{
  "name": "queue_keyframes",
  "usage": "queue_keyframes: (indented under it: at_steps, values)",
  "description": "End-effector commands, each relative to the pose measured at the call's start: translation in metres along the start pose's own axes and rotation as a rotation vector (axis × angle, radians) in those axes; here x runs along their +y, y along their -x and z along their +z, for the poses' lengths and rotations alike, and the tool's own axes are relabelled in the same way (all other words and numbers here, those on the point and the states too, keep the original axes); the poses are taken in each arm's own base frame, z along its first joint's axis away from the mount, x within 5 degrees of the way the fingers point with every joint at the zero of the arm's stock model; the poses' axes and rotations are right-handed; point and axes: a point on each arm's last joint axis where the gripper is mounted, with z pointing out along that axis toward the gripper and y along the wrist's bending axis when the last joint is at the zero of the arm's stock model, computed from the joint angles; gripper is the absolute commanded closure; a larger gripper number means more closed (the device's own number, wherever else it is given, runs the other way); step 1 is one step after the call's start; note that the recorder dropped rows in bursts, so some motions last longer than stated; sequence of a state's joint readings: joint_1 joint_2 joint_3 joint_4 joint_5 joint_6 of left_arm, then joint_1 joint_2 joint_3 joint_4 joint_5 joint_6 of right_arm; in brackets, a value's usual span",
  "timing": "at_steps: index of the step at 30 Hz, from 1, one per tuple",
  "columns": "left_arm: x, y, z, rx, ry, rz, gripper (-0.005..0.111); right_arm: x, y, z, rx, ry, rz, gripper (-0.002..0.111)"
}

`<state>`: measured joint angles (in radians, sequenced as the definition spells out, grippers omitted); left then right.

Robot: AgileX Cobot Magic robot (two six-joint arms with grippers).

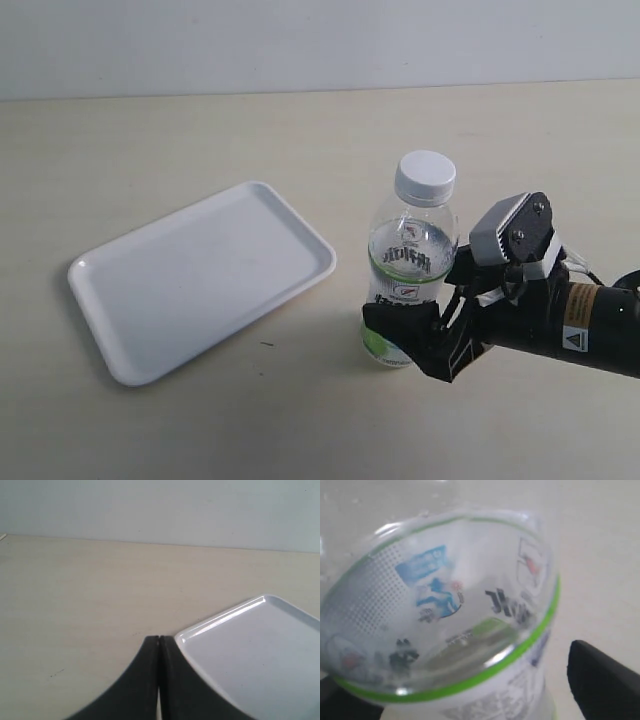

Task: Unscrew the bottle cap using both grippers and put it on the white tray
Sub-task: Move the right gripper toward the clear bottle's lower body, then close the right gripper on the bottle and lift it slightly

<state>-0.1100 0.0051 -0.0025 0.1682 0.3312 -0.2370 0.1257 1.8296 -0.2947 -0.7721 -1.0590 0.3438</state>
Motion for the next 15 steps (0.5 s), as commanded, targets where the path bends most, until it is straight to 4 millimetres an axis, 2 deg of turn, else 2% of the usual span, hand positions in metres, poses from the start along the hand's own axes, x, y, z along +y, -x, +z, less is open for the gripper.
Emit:
queue_keyframes:
  at_steps: [1,11,15]
  values:
    - [0.0,0.0,0.0,-0.007,-0.006,0.002,0.107,0.0,0.002,0.001,-0.015,-0.005,-0.023,0.02]
    - [0.0,0.0,0.0,-0.007,-0.006,0.002,0.107,-0.005,0.012,0.007,-0.041,0.006,-0.036,0.021]
    - [0.0,0.0,0.0,-0.007,-0.006,0.002,0.107,-0.005,0.012,0.007,-0.041,0.005,-0.032,0.029]
